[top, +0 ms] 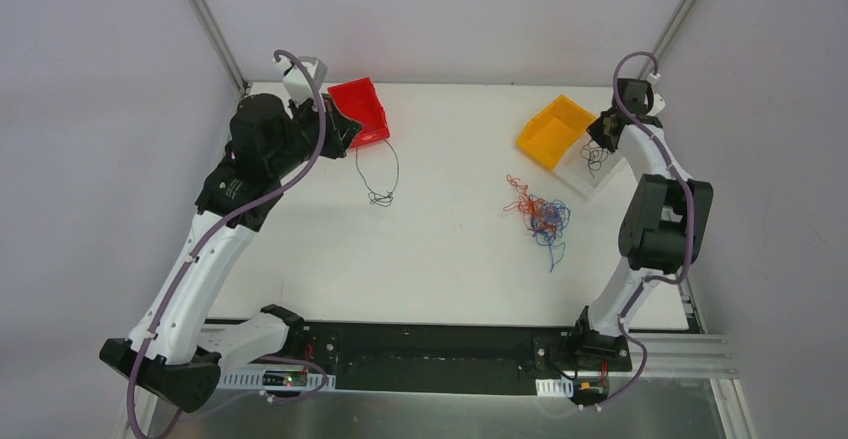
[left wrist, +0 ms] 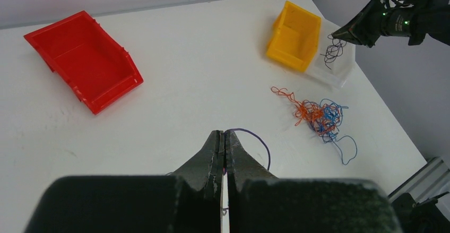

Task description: Untangle the cables

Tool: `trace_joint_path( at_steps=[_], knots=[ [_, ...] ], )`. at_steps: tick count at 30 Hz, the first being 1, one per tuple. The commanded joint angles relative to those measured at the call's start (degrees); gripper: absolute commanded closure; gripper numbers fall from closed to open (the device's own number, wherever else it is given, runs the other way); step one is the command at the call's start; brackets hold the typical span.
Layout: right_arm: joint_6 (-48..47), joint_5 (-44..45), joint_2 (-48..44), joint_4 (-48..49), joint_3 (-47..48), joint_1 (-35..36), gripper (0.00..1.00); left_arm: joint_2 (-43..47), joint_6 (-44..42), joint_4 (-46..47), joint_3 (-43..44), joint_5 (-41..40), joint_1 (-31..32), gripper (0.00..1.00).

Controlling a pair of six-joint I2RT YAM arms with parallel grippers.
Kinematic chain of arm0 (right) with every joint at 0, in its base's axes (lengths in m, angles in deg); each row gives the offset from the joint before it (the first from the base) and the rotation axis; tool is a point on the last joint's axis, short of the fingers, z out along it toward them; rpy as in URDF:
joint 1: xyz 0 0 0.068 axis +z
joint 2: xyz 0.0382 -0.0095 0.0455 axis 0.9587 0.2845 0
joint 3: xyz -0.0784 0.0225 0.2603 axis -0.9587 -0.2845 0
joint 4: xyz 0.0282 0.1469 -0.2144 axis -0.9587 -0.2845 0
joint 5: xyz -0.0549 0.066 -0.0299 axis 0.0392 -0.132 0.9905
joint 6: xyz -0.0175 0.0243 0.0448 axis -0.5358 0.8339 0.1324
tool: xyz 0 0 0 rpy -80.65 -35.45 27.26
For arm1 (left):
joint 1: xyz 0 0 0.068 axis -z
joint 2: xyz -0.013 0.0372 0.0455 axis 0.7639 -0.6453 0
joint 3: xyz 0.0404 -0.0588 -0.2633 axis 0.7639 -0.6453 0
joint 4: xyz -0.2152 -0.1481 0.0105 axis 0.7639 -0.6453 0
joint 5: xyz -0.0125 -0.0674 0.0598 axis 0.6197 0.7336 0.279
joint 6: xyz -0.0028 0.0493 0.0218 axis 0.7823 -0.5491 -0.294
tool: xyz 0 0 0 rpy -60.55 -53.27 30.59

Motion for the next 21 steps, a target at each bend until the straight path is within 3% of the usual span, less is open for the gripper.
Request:
trace_joint_path(
  at_steps=[1, 5, 10, 21],
  knots=[
    [1.6, -1.8, 8.1, -2.3, 6.8, -1.1, 1.00, 5.1, -3.4, 1.5, -2.6, -3.5, 0.4, 1.00],
    [4.2, -8.5, 12.8, -4.9, 8.7, -0.9, 1.00, 7.1, -4.2, 1.6, -5.2, -5.2, 0.3, 1.00],
    [7.9, -15.6, 11.0, -0.2, -1.1, 2.3, 1.00, 8.0, -4.3, 1.6, -7.4, -5.7, 0.3, 1.00],
    [8.4, -18.2, 2.4, 3.1, -13.3, 21.5, 1.00, 9.4, -4.3, 1.5, -9.9, -6.6, 0.3, 1.00]
  ],
)
